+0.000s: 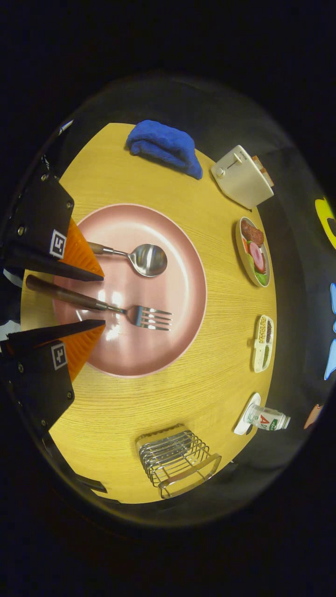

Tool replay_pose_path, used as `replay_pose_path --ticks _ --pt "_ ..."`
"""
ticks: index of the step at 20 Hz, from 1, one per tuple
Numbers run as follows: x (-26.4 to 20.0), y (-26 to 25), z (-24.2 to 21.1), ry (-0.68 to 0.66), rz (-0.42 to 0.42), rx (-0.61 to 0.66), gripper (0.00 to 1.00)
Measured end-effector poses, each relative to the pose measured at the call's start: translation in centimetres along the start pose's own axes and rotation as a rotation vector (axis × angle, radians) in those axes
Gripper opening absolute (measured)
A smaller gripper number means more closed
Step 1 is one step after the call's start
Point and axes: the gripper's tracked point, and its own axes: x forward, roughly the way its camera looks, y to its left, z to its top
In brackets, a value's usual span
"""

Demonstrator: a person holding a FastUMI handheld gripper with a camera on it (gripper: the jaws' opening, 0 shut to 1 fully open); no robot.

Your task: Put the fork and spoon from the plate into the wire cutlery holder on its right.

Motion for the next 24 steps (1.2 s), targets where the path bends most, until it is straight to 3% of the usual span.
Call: replay_pose_path --ticks 2,4,7,8,15,24 --pt "0.6 -0.7 -0.2 0.003 -0.04 -0.005 0.51" --pt "-0.1 -0.2 0.4 0.011 -0.022 0.015 0.18" --pt "0.5 -1.0 0.5 0.03 -0.028 0.004 0.23" --pt "-0.2 -0.6 0.6 0.043 -0.021 0.024 0.05" --pt "-0.6 0.2 1.7 -0.001 0.067 0.087 0.05" --pt "-4.8 -2.9 5.8 -0.131 0.082 0.121 0.05"
